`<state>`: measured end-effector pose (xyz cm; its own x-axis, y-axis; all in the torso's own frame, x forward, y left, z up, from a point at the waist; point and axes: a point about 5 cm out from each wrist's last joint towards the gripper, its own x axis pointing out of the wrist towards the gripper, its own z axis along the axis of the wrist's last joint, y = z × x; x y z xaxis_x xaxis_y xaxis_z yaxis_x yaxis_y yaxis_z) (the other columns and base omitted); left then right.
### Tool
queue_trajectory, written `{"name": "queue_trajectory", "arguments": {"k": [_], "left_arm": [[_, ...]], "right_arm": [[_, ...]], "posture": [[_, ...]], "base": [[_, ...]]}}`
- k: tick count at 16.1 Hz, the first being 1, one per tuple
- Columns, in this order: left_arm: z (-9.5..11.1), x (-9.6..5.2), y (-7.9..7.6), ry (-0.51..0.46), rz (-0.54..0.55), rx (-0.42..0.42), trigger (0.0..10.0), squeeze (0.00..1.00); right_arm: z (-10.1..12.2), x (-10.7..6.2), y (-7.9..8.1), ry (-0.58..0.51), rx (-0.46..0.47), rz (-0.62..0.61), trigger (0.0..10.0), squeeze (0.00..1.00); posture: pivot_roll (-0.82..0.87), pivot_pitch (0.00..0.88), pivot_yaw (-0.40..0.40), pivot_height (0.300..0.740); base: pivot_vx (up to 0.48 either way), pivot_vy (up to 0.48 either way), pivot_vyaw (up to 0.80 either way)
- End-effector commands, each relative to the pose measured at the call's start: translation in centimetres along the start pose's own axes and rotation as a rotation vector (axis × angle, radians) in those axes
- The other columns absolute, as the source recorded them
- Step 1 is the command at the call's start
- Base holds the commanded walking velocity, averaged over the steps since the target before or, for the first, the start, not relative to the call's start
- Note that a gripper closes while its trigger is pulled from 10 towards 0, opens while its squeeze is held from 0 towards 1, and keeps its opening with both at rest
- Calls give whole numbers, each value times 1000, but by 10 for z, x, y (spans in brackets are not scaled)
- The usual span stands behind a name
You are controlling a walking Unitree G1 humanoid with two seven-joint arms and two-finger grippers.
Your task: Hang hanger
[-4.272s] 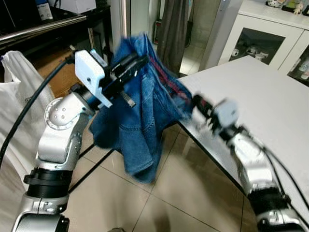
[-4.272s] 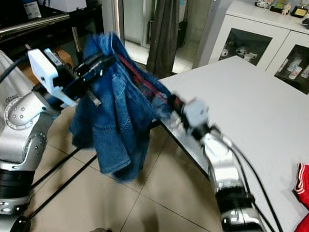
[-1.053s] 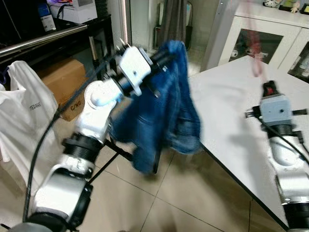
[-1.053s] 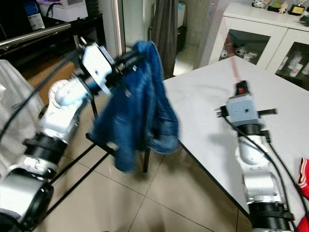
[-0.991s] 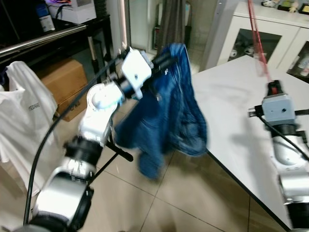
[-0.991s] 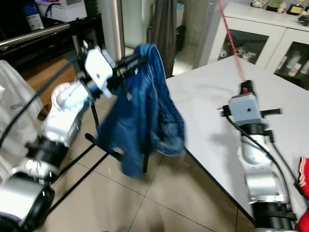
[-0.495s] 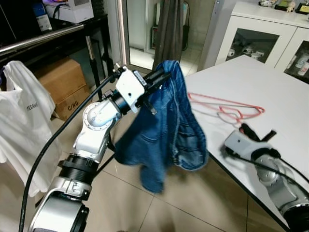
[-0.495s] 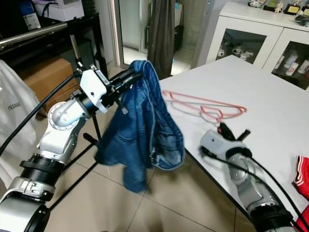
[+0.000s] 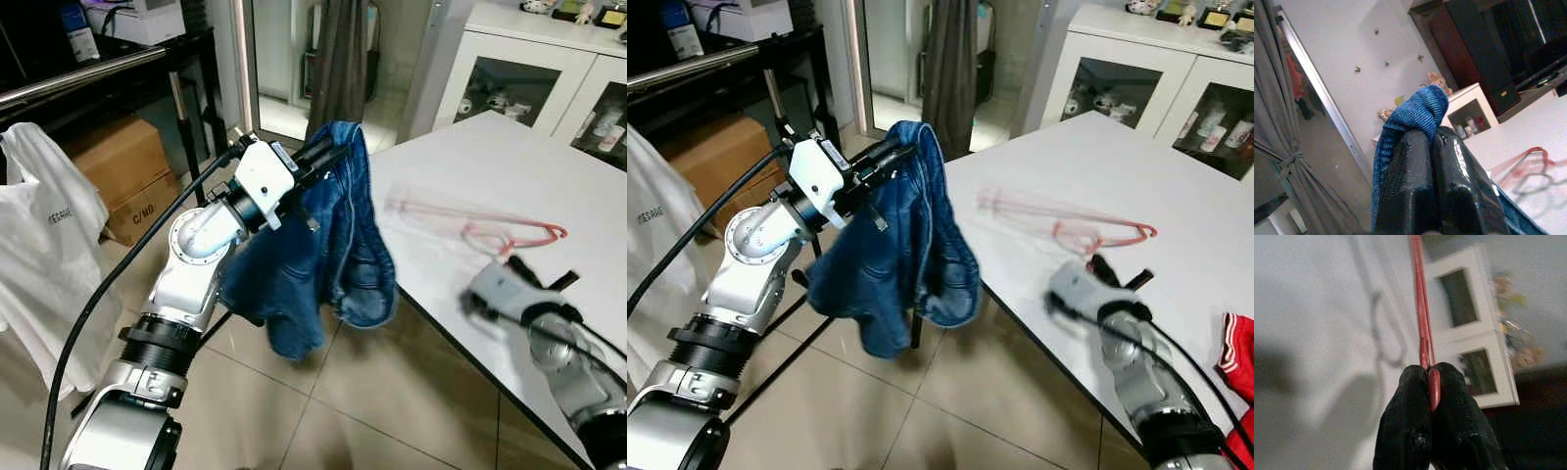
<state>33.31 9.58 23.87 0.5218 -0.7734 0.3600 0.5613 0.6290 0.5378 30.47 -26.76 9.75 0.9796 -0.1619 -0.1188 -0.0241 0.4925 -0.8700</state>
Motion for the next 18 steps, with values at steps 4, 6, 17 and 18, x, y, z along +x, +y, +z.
{"name": "queue_trajectory", "arguments": {"k": [4, 6, 17, 18], "left_arm": [[9, 4, 1, -43, 16, 13, 10000, 0], [9, 4, 2, -44, 20, 13, 10000, 0], [9, 5, -2, -49, 16, 3, 10000, 0], [9, 5, -1, -49, 15, 3, 10000, 0]], "right_arm": [[16, 8, -54, -61, 85, -281, 0, 0], [19, 9, -74, -80, 56, -352, 0, 0], [-49, -11, -33, 142, -275, -15, 0, 0], [-51, -11, -26, 152, -265, 11, 0, 0]], "posture": [[50, 18, -38, 740], [49, 17, -40, 740], [30, 24, -32, 740], [32, 24, -30, 740]], "base": [[0, 0, 0], [0, 0, 0], [0, 0, 0], [0, 0, 0]]}}
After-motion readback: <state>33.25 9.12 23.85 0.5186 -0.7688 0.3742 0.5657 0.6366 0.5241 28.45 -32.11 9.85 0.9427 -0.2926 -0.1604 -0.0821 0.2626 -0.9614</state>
